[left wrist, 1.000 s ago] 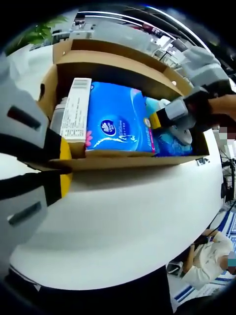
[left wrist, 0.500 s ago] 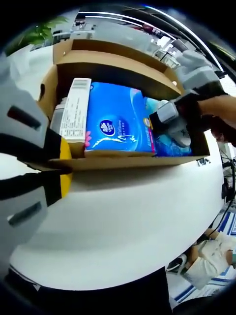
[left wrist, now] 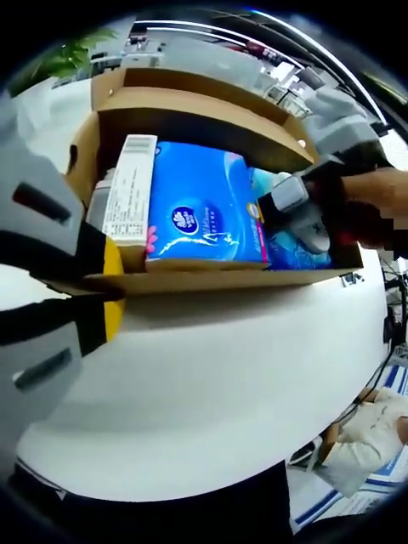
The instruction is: Operate the shoe box by opening the lid, removing the specified soft item, and placing it in the target area until the item is outside and the box remains undamaged.
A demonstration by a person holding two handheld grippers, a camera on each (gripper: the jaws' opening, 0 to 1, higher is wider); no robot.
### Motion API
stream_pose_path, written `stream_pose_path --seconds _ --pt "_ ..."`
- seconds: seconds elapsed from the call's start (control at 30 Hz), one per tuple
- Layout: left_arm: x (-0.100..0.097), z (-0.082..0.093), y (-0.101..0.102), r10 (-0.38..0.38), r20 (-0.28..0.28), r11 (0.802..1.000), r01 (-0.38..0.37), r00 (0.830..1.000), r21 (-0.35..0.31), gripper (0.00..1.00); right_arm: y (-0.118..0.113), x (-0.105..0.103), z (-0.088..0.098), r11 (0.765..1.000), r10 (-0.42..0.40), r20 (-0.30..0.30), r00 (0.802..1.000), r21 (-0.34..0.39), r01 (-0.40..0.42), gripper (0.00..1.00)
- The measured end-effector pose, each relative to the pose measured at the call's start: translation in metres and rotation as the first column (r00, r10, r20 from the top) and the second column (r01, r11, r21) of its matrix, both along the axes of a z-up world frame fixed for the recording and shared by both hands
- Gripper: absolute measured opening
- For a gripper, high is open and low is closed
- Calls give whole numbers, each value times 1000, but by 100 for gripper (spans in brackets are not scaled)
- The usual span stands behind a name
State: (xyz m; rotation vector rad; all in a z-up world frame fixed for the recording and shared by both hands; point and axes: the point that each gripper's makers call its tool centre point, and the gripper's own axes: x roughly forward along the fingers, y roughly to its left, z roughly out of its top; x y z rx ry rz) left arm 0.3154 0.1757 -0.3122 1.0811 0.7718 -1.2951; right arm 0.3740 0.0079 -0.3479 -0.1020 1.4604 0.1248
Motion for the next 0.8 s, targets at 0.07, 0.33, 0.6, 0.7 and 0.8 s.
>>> stream_pose_path --seconds 0.07,0.33,0.6,0.7,0.8 --pt "0 0 0 0 2 1000 0 1000 1 5 0 0 0 1000 1 4 1000 0 -1 72" --pt "-1 0 -1 -4 3 1000 4 1000 -1 5 -1 0 2 1000 4 13 1000 -10 -4 71" --pt "-1 0 -2 -5 4 1000 5 1000 0 5 -4 8 6 1000 5 25 1000 1 -5 68" --pt "-2 -1 -1 -6 1 1000 6 1000 -2 5 -11 25 18 1000 -12 44 999 14 11 65" --pt "-1 -1 -1 -6 2 1000 6 1000 -2 5 -8 25 24 1000 6 55 998 -1 -6 65"
